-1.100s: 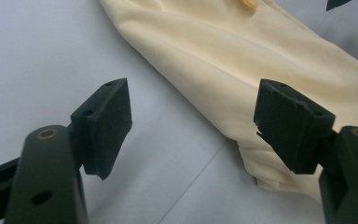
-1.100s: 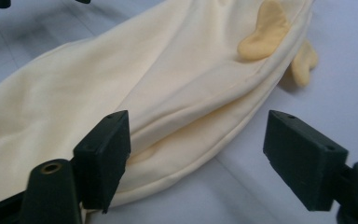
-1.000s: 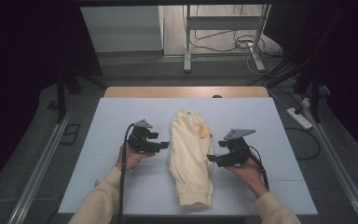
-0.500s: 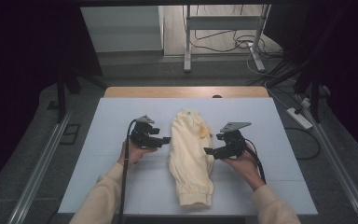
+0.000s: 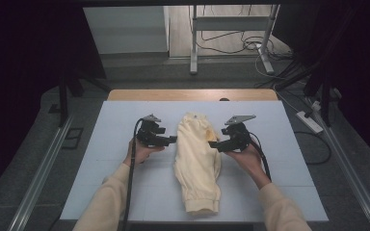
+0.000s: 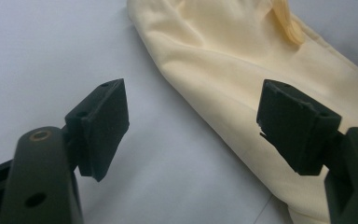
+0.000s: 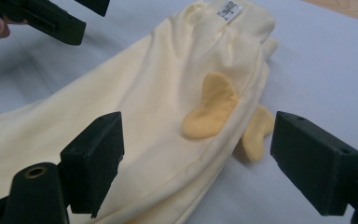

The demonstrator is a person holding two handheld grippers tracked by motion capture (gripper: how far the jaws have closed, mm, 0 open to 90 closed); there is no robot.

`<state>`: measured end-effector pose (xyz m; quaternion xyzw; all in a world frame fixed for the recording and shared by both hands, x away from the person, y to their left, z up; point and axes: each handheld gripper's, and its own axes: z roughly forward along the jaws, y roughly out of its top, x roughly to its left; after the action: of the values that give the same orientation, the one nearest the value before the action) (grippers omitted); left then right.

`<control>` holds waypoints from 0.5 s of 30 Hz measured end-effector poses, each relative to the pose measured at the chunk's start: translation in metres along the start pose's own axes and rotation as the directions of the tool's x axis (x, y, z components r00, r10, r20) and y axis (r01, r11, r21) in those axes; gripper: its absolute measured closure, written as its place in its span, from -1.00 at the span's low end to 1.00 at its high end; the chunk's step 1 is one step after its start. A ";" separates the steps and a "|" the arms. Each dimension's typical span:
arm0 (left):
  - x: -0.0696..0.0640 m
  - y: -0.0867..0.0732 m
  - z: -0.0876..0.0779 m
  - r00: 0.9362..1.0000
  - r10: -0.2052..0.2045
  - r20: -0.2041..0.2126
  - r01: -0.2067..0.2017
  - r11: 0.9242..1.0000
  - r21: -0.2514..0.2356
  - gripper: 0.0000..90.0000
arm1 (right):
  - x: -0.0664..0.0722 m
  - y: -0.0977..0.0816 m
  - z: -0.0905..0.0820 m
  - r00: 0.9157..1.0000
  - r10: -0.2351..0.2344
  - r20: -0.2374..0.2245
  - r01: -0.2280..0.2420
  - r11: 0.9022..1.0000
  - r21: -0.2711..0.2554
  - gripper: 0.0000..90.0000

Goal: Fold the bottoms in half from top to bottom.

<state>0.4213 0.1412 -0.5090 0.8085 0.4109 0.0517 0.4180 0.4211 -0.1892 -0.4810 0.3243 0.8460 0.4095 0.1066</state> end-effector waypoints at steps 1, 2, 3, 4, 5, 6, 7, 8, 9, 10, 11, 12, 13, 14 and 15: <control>0.000 0.001 0.000 1.000 -0.002 0.001 0.002 1.000 -0.002 -0.45 | -0.001 0.001 0.001 1.000 0.001 0.001 -0.001 1.000 0.000 -0.58; 0.000 0.002 0.001 1.000 -0.001 0.003 0.001 1.000 -0.004 -0.45 | -0.002 0.002 0.002 1.000 0.004 0.001 -0.004 1.000 0.001 -0.58; 0.000 0.002 0.002 1.000 -0.004 0.003 0.004 1.000 -0.005 -0.45 | -0.003 0.002 0.002 1.000 0.008 0.004 -0.008 1.000 0.001 -0.58; 0.000 0.003 0.003 1.000 -0.005 0.003 0.005 1.000 -0.004 -0.45 | -0.005 0.003 0.003 1.000 0.013 0.006 -0.013 1.000 -0.005 -0.58; 0.000 0.003 0.004 1.000 -0.005 0.002 0.005 1.000 -0.002 -0.45 | -0.006 0.005 0.004 1.000 0.014 0.004 -0.014 1.000 -0.007 -0.56; 0.000 0.004 0.006 1.000 -0.005 0.002 0.005 1.000 -0.002 -0.45 | -0.007 0.007 0.006 1.000 0.012 0.004 -0.012 1.000 -0.007 -0.56; 0.000 0.004 0.007 1.000 -0.007 0.002 0.007 1.000 -0.002 -0.45 | -0.008 0.008 0.007 1.000 0.010 0.009 -0.010 1.000 -0.005 -0.55; 0.000 0.005 0.008 1.000 -0.003 0.001 0.003 1.000 -0.001 -0.45 | -0.009 0.010 0.009 1.000 0.006 0.011 -0.006 1.000 -0.006 -0.55; -0.001 0.006 0.009 1.000 -0.003 0.000 0.003 1.000 -0.002 -0.45 | -0.010 0.011 0.010 1.000 0.009 0.009 -0.009 1.000 -0.005 -0.55; -0.001 0.007 0.010 1.000 0.001 0.001 -0.001 1.000 -0.002 -0.45 | -0.011 0.012 0.012 1.000 0.014 0.007 -0.014 1.000 -0.003 -0.55; -0.001 0.008 0.011 1.000 0.003 0.000 -0.003 1.000 -0.004 -0.45 | -0.012 0.013 0.014 1.000 0.016 0.008 -0.016 1.000 -0.002 -0.55; -0.001 0.009 0.012 1.000 0.006 0.000 -0.006 1.000 -0.005 -0.44 | -0.013 0.013 0.017 1.000 0.019 0.009 -0.019 1.000 0.000 -0.55; -0.001 0.011 0.013 1.000 0.007 0.000 -0.007 1.000 -0.006 -0.44 | -0.014 0.014 0.019 1.000 0.019 0.012 -0.019 1.000 0.004 -0.55; 0.000 0.012 0.014 1.000 0.006 0.000 -0.006 1.000 -0.006 -0.44 | -0.015 0.015 0.021 1.000 0.020 0.015 -0.020 1.000 0.006 -0.54; 0.001 0.014 0.016 1.000 0.007 0.000 -0.007 1.000 -0.003 -0.44 | -0.016 0.015 0.023 1.000 0.019 0.019 -0.019 1.000 0.006 -0.53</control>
<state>0.4369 0.1275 -0.5096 0.8095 0.4079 0.0539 0.4189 0.4506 -0.1779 -0.4853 0.3365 0.8431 0.4048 0.1098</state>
